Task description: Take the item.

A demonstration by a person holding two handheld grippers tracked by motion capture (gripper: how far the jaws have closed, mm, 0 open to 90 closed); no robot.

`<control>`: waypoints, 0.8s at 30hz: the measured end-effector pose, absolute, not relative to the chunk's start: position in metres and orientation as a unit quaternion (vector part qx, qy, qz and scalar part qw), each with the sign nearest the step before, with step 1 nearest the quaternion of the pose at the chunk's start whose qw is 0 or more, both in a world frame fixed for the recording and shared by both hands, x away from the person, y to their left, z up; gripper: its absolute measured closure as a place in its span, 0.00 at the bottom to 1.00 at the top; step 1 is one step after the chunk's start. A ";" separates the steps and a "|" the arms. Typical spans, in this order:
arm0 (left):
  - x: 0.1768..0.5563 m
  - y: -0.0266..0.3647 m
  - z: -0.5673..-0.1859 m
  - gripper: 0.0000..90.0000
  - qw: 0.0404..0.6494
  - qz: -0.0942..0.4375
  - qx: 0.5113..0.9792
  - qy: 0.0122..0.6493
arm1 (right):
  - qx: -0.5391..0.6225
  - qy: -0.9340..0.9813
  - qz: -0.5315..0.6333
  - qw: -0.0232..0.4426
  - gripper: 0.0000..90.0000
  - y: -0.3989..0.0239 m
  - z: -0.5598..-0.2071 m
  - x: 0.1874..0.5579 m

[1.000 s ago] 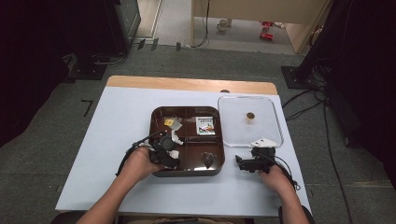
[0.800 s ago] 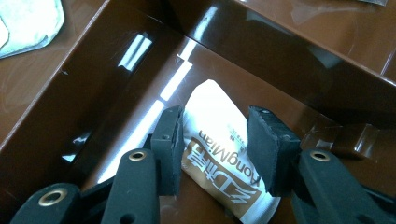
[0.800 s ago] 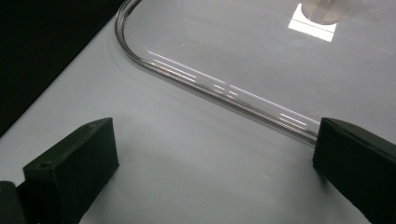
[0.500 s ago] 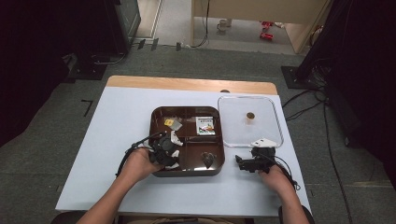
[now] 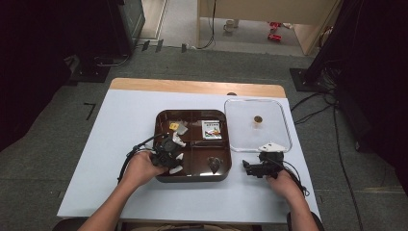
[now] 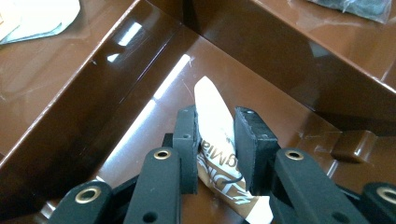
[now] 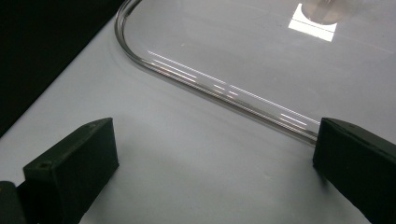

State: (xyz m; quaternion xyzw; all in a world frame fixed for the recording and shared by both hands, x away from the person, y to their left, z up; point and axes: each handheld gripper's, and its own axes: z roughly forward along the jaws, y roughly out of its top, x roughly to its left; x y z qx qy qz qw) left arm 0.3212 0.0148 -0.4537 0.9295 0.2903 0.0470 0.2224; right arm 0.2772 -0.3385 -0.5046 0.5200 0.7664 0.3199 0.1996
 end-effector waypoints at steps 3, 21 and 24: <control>0.322 0.016 -0.449 0.81 0.229 0.044 0.929 0.289 | 0.520 0.766 0.320 0.200 0.00 -0.339 -0.505 0.277; 0.326 0.032 -0.409 0.82 0.270 0.037 0.917 0.290 | 0.520 0.766 0.320 0.200 0.00 -0.339 -0.505 0.277; 0.326 0.037 -0.400 0.82 0.276 0.042 0.915 0.290 | 0.520 0.766 0.320 0.200 0.00 -0.339 -0.505 0.277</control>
